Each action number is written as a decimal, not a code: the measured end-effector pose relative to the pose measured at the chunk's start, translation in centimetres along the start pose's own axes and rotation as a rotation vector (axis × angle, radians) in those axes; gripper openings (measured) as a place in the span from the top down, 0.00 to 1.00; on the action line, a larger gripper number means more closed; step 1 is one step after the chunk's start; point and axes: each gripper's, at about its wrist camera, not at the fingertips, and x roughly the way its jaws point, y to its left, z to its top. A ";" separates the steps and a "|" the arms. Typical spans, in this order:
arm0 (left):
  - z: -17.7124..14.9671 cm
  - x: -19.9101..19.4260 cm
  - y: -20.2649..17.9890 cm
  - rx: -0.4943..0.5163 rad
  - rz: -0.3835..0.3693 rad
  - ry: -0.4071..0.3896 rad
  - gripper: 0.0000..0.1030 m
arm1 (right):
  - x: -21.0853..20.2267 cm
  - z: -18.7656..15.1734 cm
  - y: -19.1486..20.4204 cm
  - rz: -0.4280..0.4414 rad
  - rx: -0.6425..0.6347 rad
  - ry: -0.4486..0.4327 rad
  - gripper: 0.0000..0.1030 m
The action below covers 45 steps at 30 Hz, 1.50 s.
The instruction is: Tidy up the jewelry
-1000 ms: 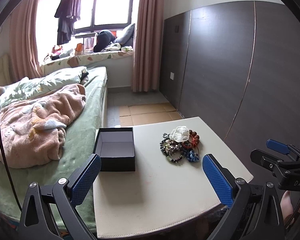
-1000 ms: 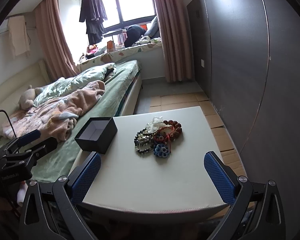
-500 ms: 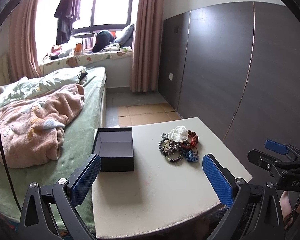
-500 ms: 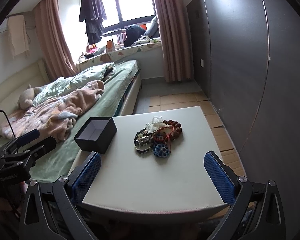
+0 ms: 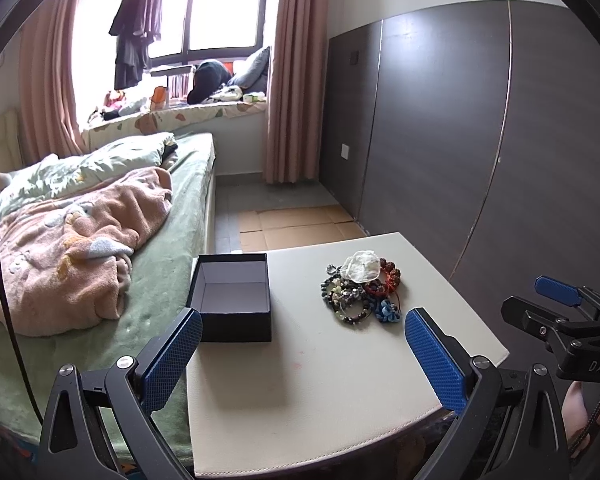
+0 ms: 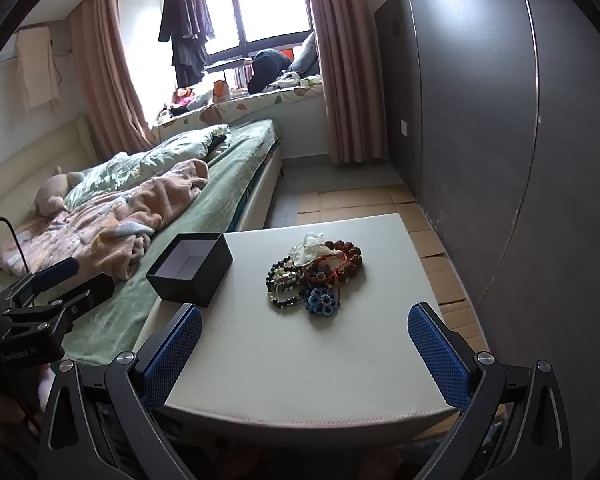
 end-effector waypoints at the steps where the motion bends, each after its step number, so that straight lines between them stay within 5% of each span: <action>1: 0.0 0.0 0.0 -0.002 0.000 0.000 0.02 | 0.0 0.0 0.0 -0.001 0.001 -0.002 0.00; 34: -0.5 2.7 0.1 -0.022 0.001 0.002 0.02 | 1.0 -0.2 -1.8 -0.018 0.062 0.010 0.00; 45: 0.1 7.1 -0.5 -0.046 -0.049 0.060 0.04 | 4.1 -0.1 -7.4 -0.001 0.342 0.072 0.00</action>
